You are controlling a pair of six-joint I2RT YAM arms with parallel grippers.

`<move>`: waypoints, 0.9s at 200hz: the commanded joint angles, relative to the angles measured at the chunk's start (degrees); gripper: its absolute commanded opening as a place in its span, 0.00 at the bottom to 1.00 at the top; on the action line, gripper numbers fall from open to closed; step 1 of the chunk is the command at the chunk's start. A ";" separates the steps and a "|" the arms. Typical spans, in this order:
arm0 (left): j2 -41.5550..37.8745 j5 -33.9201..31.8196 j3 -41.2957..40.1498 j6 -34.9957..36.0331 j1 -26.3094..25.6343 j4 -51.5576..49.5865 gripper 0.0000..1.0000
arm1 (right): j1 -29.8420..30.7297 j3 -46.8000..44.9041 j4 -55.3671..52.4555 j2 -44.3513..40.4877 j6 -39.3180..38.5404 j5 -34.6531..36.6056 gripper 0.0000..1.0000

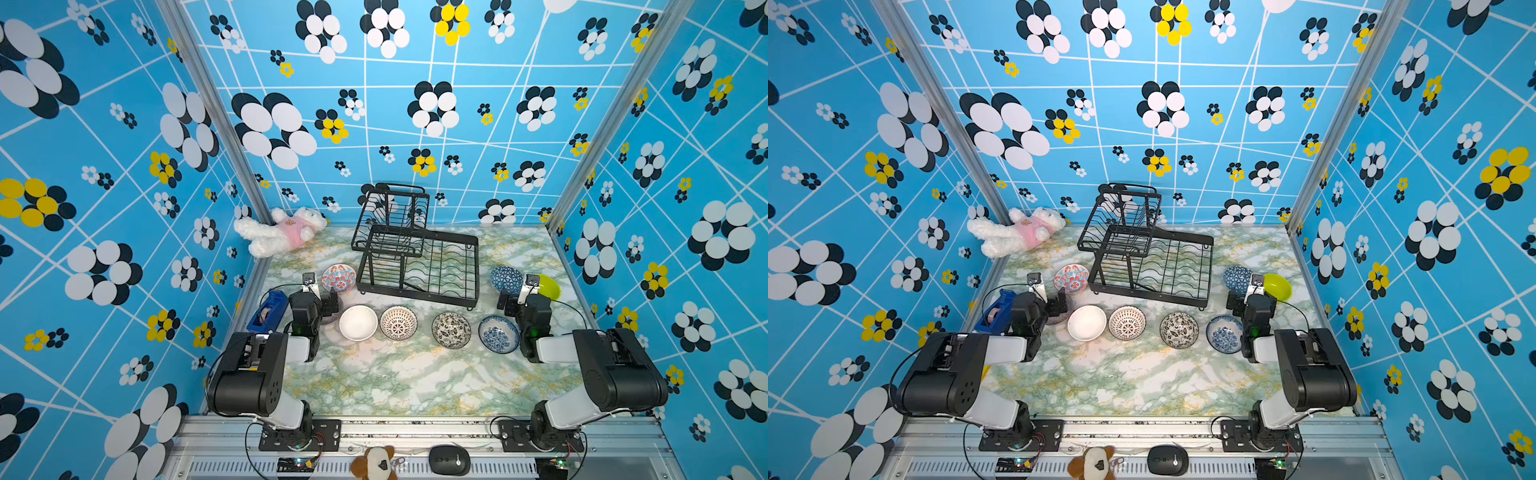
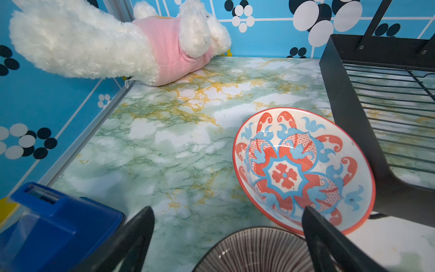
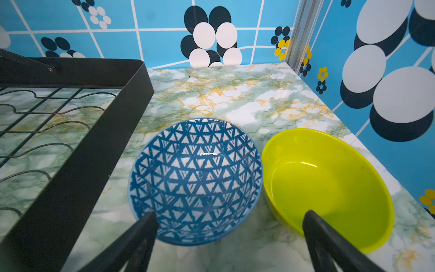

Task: Load bowls into a dish rack
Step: Move the dish rack to the top-center of the table.

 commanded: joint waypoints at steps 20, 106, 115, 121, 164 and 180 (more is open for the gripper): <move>0.83 0.94 1.36 0.60 -0.06 0.73 0.99 | 0.48 1.16 1.47 0.60 -0.63 0.16 0.99; 0.85 0.94 1.32 0.60 -0.07 0.74 0.99 | 0.44 1.11 1.47 0.56 -0.54 0.15 0.99; 0.83 0.92 1.31 0.60 -0.07 0.74 0.99 | 0.48 1.16 1.49 0.61 -0.60 0.16 0.99; 0.87 1.02 1.31 0.62 -0.07 0.68 0.99 | 0.48 1.15 1.39 0.61 -0.60 0.09 0.99; 0.83 1.27 1.32 0.60 0.01 0.65 0.99 | 0.22 1.35 0.87 0.52 -0.30 -0.45 0.99; 0.82 1.29 1.37 0.60 0.02 0.65 0.99 | 0.22 1.48 0.85 0.48 -0.35 -0.40 0.99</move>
